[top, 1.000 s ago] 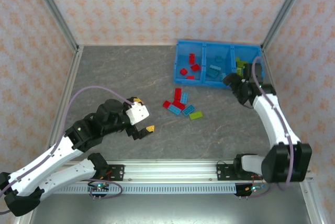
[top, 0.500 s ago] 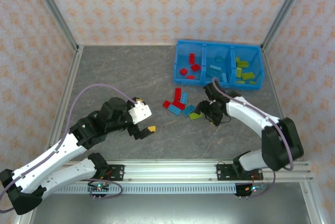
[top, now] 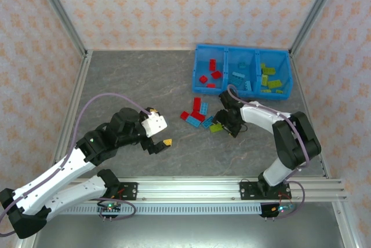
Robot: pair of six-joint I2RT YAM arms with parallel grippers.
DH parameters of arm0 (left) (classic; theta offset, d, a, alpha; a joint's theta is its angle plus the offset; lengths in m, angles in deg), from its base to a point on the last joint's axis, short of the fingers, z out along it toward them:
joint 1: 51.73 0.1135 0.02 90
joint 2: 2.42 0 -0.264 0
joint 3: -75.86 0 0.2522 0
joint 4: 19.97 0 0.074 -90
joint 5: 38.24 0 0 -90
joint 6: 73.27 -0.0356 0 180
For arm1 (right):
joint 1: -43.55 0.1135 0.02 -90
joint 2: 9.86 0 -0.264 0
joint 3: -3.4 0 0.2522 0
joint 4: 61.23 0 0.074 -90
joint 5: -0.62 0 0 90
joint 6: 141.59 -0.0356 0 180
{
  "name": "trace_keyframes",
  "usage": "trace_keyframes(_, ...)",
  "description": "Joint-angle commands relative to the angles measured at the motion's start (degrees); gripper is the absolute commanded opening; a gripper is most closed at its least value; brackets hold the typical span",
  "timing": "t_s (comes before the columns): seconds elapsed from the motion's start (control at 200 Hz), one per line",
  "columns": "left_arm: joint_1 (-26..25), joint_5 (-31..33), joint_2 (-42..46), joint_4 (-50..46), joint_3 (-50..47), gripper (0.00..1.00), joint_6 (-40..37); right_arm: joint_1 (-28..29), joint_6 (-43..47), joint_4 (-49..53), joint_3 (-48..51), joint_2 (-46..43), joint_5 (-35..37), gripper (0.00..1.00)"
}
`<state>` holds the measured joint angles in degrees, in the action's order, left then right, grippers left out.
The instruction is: Sort the legos into containers by color
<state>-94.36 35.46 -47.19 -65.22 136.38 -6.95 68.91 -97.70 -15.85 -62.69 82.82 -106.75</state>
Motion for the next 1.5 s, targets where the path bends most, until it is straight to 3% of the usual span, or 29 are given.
trace_keyframes(0.0, 0.4, 0.2, 0.4, 0.7, -0.5, 1.0, -0.2, 0.2, -0.5, 0.6, -1.8, 1.8, 2.5, 0.76)
trace_keyframes(0.25, 0.4, 0.5, 0.3, 0.8, -0.4, 1.0, -0.2, 2.8, -0.3, 4.1, -3.0, 3.7, 7.8, 0.71)
trace_keyframes(0.616, 0.4, 0.6, -0.3, 0.7, -0.4, 1.0, -0.1, 3.1, -3.1, -0.7, 2.3, 1.5, 7.8, 0.33)
trace_keyframes(0.796, 0.4, -0.3, 0.1, 0.9, -0.5, 1.0, -0.3, 3.2, -2.4, -1.1, 3.7, -5.5, 9.7, 0.02)
trace_keyframes(0.901, 0.4, -3.4, 1.1, 1.6, -1.0, 1.0, -0.7, 2.3, -0.4, 0.0, 3.6, -12.2, 11.9, 0.0)
trace_keyframes(1.006, 0.5, -5.1, 3.3, 3.5, -2.1, 1.0, -0.7, -3.1, 1.3, 0.1, 3.9, -20.2, 14.3, 0.0)
trace_keyframes(1.181, 0.5, -3.0, 5.6, 4.9, -3.2, 1.0, -1.0, -20.6, 8.0, -2.2, -0.7, -24.2, 11.5, 0.0)
trace_keyframes(1.331, 0.5, -2.5, 5.0, 4.2, -2.8, 1.0, -1.2, -32.7, 12.2, -4.7, -12.1, -12.0, 7.6, 0.0)
trace_keyframes(1.496, 0.6, -0.5, 4.4, 2.8, -1.9, 1.0, -1.3, -35.9, 15.1, 0.7, -31.9, 8.3, 8.5, 0.04)
